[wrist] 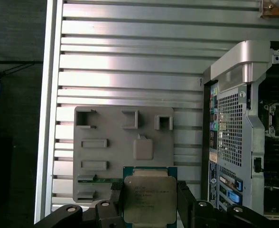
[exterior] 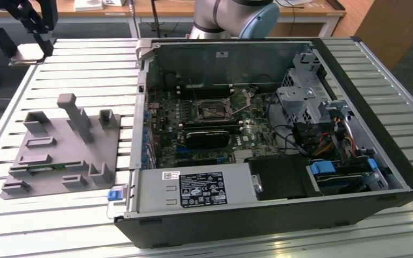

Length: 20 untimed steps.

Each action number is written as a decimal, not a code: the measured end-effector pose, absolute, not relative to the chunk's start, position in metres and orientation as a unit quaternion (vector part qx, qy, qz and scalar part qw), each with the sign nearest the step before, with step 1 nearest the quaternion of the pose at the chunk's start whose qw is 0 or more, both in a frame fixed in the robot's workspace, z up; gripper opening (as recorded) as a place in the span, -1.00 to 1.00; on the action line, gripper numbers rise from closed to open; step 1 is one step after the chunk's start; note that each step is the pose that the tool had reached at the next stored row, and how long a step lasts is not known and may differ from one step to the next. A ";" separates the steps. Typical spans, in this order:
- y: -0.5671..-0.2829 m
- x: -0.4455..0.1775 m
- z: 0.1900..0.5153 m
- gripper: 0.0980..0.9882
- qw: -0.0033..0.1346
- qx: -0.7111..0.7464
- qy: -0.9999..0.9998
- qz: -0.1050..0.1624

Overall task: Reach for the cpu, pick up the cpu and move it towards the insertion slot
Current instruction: 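Pick up the cpu and move it towards the insertion slot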

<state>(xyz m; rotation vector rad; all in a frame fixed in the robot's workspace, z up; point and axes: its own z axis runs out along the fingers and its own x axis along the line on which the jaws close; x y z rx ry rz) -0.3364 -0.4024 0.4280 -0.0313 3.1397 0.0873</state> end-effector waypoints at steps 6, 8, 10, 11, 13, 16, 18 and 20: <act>-0.402 -0.331 0.428 0.00 0.000 -0.010 1.000 0.028; -0.402 -0.329 0.428 0.00 0.000 -0.010 1.000 0.028; -0.402 -0.327 0.428 0.00 0.000 -0.010 1.000 0.028; -0.402 -0.326 0.428 0.00 0.000 -0.010 1.000 0.028; -0.402 -0.324 0.428 0.00 0.000 -0.010 1.000 0.028; -0.402 -0.320 0.428 0.00 0.000 -0.010 1.000 0.028; -0.402 -0.317 0.428 0.00 0.000 -0.010 1.000 0.028; -0.402 -0.315 0.428 0.00 0.000 -0.010 1.000 0.028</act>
